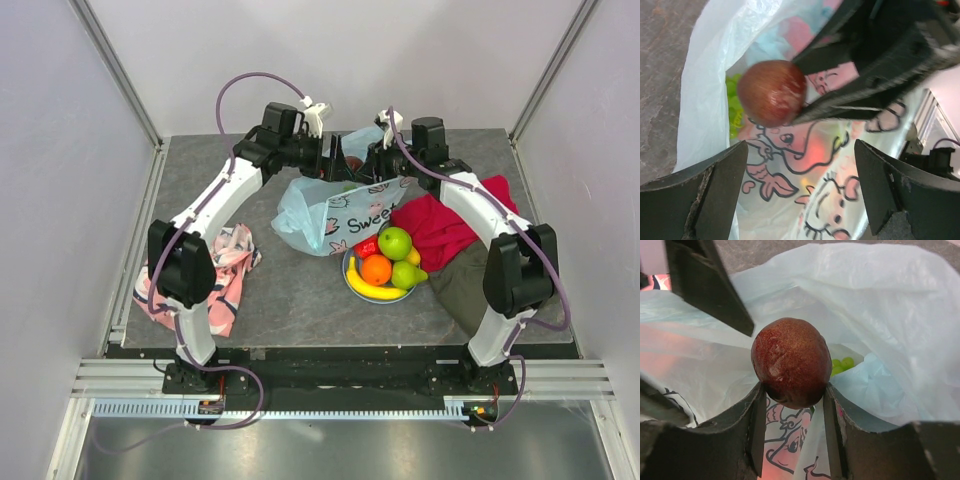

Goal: Take the fake fruits out of the plastic bag
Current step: Take out the fake fruit from the plastic bag.

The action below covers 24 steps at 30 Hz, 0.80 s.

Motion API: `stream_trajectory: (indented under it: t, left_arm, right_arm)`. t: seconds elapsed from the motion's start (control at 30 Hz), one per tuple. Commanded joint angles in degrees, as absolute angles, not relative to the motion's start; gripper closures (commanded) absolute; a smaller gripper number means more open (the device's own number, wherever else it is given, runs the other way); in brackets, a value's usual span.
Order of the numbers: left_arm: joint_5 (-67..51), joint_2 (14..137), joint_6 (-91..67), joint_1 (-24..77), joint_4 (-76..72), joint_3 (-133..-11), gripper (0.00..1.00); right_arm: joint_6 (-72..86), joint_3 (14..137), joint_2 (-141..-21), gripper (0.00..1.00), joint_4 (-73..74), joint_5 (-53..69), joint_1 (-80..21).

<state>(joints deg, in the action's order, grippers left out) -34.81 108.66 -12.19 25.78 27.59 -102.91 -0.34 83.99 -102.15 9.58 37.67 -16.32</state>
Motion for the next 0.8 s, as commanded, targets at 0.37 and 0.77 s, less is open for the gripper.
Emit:
stream_trajectory:
  t: [0.37, 0.77]
  left_arm:
    - [-39.37, 116.10, -19.86, 25.58, 21.01, -108.28, 0.21]
    - [-46.23, 117.59, -25.93, 25.31, 15.03, -106.35, 0.31]
  right_arm:
    - [-2.81, 82.09, -98.00, 0.67, 9.40, 42.80, -16.79]
    - [-3.34, 82.97, -98.61, 0.67, 10.46, 43.86, -17.49]
